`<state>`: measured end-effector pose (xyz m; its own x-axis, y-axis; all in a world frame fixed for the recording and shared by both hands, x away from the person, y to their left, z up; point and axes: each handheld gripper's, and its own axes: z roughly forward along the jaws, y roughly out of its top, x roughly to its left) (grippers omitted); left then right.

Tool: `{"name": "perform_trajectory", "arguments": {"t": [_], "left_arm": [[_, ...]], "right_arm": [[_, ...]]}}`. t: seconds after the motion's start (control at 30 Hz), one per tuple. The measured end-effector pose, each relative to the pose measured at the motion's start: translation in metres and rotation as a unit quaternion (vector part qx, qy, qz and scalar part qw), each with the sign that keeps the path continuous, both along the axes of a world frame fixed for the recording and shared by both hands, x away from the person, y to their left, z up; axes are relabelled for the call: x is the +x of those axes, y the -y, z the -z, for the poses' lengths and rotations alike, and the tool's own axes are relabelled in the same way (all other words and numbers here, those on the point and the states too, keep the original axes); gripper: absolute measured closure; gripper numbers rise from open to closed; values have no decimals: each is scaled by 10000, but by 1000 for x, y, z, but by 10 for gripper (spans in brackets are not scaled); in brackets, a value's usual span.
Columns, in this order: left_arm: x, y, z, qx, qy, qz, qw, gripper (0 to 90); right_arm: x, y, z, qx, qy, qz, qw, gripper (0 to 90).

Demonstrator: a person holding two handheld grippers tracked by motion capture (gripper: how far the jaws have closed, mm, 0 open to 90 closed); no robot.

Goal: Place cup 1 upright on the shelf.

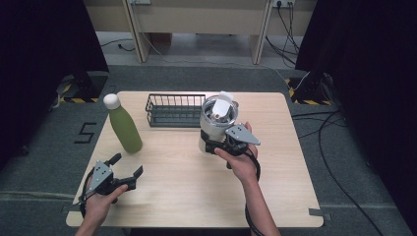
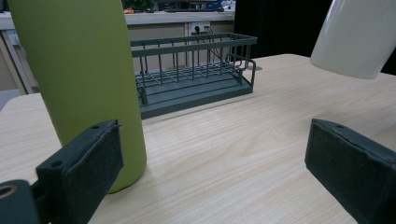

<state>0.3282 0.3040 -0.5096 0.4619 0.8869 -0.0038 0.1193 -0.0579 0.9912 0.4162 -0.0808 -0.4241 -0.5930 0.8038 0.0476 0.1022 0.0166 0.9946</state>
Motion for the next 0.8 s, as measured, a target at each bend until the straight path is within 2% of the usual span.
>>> {"name": "perform_trajectory", "arguments": {"t": [0.5, 0.8], "left_arm": [[0, 1, 0, 12, 4, -4, 10000, 38], [0, 1, 0, 54, 32, -34, 10000, 31]], "right_arm": [[16, -7, -6, -52, -32, 104, 9999, 104], [27, -11, -14, 15, -18, 166, 9999, 104]]}}
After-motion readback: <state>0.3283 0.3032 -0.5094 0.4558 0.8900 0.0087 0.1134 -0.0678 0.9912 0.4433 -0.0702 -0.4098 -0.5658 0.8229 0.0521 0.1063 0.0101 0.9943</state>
